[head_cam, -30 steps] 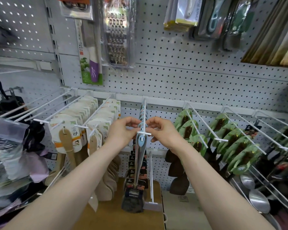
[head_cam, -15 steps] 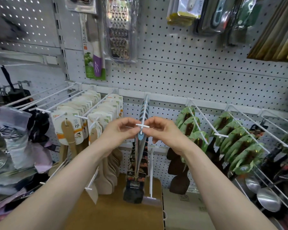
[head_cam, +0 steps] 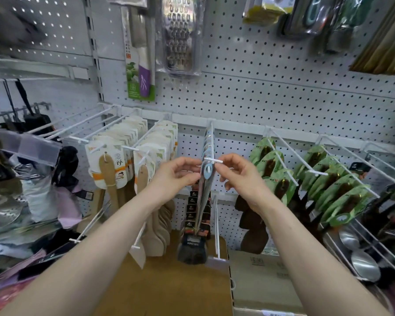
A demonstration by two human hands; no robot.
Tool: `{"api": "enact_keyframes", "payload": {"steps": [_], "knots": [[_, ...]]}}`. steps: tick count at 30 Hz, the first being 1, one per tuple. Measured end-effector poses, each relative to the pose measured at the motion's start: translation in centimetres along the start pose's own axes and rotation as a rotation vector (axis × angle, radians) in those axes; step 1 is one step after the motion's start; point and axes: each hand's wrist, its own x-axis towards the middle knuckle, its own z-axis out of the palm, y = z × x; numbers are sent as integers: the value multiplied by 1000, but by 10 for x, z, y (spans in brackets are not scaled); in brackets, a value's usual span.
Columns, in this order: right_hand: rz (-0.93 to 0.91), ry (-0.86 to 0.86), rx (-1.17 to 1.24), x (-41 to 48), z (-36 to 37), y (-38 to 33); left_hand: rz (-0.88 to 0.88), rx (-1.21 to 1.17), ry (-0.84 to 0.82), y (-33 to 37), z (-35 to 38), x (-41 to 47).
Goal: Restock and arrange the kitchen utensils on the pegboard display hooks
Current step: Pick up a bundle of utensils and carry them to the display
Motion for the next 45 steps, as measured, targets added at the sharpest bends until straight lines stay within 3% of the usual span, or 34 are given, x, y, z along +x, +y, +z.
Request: {"api": "enact_keyframes", "payload": {"steps": [9,14,20,27,37,45], "knots": [[175,392,49,-54,44,31,-12,75,-255,-15,-28,-54],[239,453,6,-91,89,39,-57,85,-232,-46,-63,-89],[318,406,32,-107,145,47,-96,154,-146,-84,-110,-115],[390,319,-21,-89,187,61,-216,159,84,-118,-133,-115],[409,327,-139,-26,214,96,-323,219,-1,-127,-114,-80],[425,178,-142,-3,207,114,-337,339,-36,-137,-112,-71]]}}
